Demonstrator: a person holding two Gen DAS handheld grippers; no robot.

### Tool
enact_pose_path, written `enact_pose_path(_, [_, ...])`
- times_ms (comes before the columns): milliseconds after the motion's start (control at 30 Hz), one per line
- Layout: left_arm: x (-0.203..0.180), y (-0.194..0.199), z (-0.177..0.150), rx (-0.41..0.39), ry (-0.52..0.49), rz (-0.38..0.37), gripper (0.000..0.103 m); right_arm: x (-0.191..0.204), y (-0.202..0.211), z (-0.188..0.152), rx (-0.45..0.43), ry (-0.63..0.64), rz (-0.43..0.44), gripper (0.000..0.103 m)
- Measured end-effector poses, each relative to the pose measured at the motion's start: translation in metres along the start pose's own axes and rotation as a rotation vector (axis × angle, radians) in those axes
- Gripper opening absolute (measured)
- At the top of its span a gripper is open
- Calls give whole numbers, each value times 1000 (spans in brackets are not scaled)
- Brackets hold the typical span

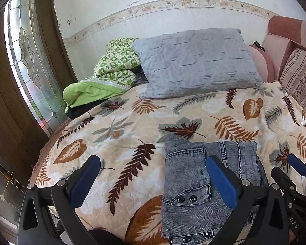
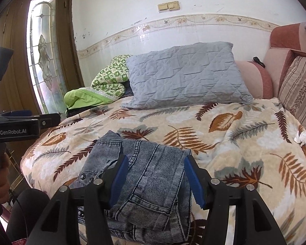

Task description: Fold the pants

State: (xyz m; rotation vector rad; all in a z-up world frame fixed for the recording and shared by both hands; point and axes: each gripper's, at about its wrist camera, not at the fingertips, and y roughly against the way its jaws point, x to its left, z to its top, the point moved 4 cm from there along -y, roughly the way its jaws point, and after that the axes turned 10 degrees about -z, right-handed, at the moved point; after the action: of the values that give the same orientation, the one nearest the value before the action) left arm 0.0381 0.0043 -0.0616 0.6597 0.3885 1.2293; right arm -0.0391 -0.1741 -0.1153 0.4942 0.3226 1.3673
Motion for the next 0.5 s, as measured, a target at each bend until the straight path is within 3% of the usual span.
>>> enact_pose_path(500, [2, -4, -2, 12, -5, 0, 103, 3, -7, -5, 32, 17, -8, 61])
